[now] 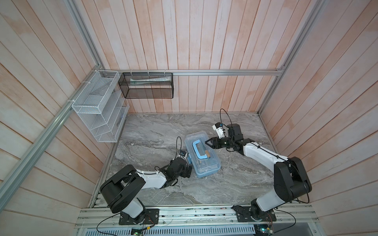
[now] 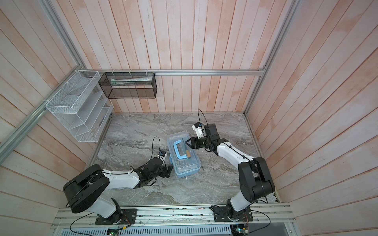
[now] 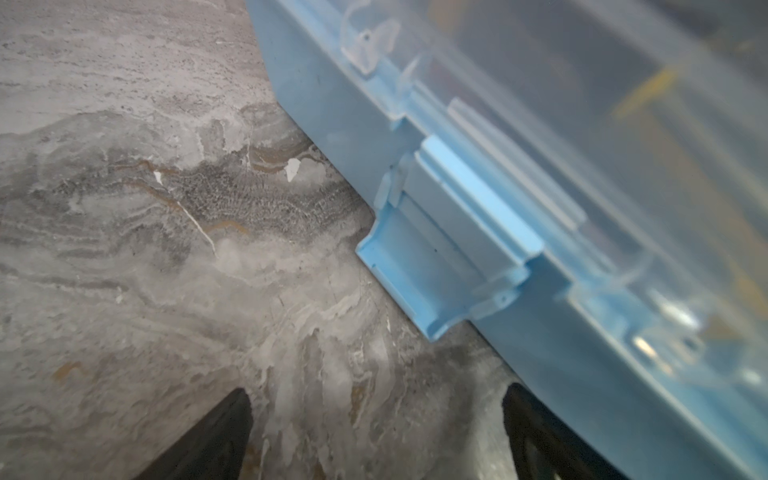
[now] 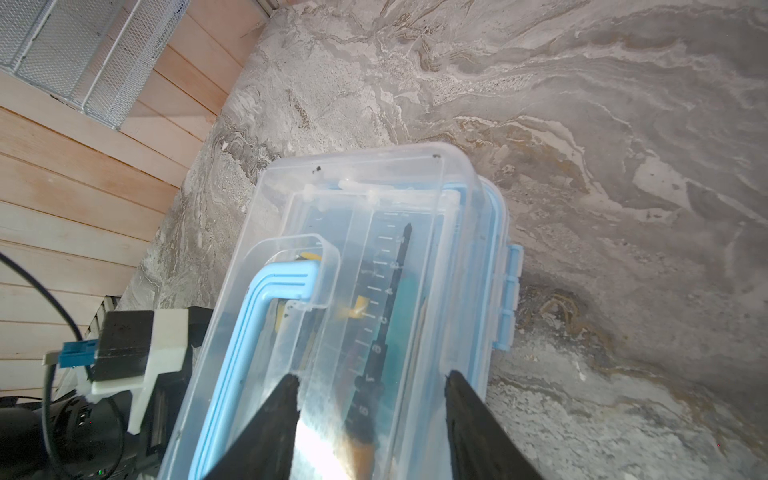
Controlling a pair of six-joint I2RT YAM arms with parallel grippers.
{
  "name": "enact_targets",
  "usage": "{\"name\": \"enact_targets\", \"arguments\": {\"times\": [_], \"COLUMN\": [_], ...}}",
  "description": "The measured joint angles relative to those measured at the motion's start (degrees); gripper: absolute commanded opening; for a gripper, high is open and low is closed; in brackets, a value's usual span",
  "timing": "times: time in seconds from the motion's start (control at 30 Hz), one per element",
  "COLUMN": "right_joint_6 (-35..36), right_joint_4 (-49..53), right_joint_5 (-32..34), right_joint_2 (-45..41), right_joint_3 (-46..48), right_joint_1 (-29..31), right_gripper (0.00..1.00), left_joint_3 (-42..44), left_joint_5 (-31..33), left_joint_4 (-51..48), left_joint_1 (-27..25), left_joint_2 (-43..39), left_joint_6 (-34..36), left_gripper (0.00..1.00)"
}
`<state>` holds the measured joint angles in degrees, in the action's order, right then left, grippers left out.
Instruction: Pack the tool kit
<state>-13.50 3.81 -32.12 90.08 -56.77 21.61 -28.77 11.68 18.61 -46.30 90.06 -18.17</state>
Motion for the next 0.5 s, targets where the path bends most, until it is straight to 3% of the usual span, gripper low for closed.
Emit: {"name": "enact_targets", "arguments": {"times": [0.5], "right_joint_6": [-0.24], "right_joint_4": [-0.87], "right_joint_5": [-0.15], "right_joint_2": [-1.64], "right_joint_3": [2.43], "right_joint_1": [-0.11], "right_gripper": [0.55], "left_joint_3": [-2.47], "left_joint_5": [9.46], "left_joint_4": [5.64], "left_joint_1": [-0.17], "left_joint_2": [6.78], "left_joint_6": [-2.01], "left_gripper": [0.96]}}
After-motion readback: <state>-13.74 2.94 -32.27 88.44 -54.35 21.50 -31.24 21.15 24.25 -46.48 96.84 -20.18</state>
